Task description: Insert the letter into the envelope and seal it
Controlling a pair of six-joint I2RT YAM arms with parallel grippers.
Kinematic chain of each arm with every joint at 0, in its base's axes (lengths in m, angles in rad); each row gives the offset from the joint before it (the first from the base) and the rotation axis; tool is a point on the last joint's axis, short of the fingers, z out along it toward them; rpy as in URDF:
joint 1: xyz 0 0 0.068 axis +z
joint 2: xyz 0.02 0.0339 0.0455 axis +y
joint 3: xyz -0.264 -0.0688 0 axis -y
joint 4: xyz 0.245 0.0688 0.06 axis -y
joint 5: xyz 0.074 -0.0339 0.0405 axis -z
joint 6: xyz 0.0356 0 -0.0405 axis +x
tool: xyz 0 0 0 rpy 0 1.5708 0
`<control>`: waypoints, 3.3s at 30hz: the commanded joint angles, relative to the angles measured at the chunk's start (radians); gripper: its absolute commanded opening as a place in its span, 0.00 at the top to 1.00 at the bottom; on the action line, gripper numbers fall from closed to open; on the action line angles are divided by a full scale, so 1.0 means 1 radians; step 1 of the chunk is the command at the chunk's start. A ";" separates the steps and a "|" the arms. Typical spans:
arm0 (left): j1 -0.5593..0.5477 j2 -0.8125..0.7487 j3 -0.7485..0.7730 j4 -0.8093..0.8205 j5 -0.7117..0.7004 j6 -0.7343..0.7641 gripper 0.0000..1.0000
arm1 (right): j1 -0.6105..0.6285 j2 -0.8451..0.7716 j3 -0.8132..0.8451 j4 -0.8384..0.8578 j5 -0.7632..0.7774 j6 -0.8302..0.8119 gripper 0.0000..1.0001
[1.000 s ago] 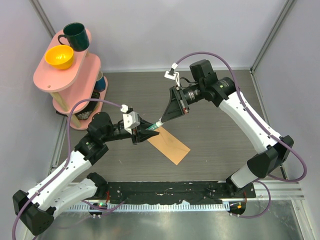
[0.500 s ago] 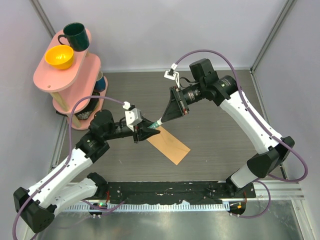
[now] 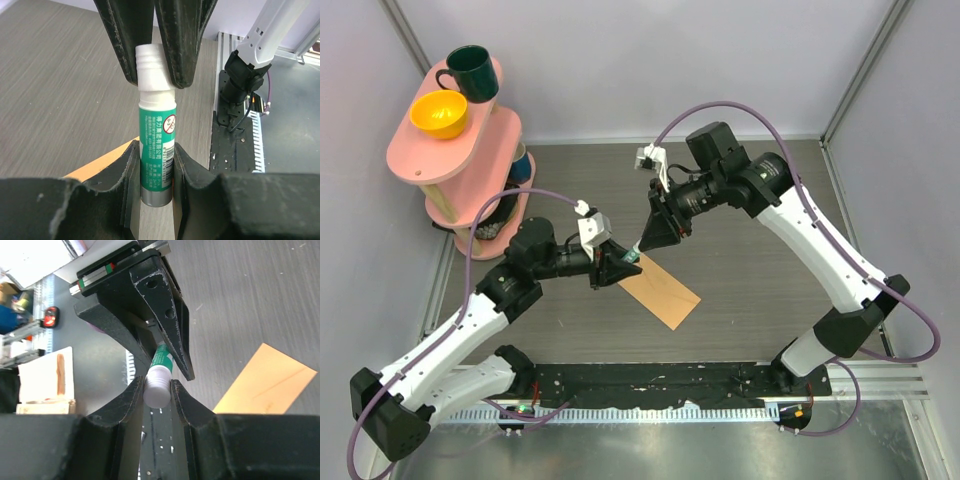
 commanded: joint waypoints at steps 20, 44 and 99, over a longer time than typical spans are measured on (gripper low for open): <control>0.001 0.009 0.057 0.196 -0.027 0.045 1.00 | 0.169 0.021 -0.083 -0.082 0.040 -0.027 0.99; 0.001 0.010 0.066 0.169 -0.031 0.091 1.00 | 0.159 0.001 -0.126 -0.063 0.138 0.024 0.99; 0.055 -0.056 0.169 -0.491 0.064 0.305 0.16 | -0.492 0.216 -0.121 -0.243 0.715 -0.364 0.99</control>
